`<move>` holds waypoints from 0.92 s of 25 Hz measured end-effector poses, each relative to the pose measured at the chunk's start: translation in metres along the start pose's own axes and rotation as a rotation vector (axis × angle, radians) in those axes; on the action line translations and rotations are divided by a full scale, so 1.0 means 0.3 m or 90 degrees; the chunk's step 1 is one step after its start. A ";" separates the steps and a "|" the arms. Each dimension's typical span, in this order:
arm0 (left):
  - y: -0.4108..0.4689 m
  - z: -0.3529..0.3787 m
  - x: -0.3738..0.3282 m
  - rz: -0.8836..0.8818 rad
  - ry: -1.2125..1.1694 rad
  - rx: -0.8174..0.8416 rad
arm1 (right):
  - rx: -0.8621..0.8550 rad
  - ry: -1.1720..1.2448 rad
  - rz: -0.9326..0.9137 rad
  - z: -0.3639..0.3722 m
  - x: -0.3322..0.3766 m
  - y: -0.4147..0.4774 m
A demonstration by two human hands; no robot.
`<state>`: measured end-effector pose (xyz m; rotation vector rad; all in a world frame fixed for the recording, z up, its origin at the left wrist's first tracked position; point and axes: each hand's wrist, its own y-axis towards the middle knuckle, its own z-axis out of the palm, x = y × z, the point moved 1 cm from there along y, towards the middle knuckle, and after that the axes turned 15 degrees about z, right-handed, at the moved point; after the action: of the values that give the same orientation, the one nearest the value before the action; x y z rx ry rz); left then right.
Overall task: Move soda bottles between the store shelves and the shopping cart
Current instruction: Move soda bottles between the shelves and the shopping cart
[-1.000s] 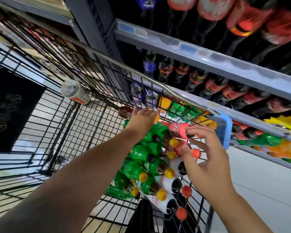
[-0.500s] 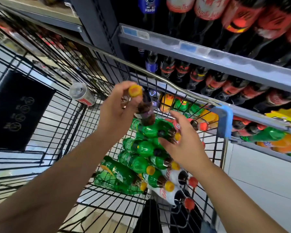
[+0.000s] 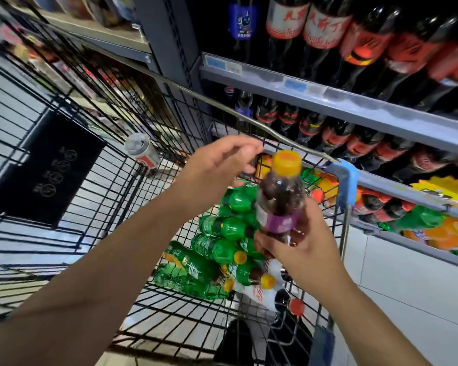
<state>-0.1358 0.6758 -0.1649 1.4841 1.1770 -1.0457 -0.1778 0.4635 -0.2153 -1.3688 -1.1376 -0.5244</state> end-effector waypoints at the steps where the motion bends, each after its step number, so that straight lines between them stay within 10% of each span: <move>1: 0.000 -0.006 0.051 -0.058 0.088 0.006 | -0.021 0.011 0.009 -0.022 -0.005 -0.023; 11: 0.029 0.172 0.576 -0.067 0.583 0.493 | -0.166 -0.015 0.028 -0.130 -0.069 -0.087; 23: -0.026 0.139 0.676 -0.120 0.493 0.332 | -0.135 -0.016 0.056 -0.110 -0.087 -0.068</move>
<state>-0.1106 0.6723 -0.3706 2.3532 1.6752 -0.9660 -0.1955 0.4208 -0.2219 -1.6049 -1.0590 -0.5794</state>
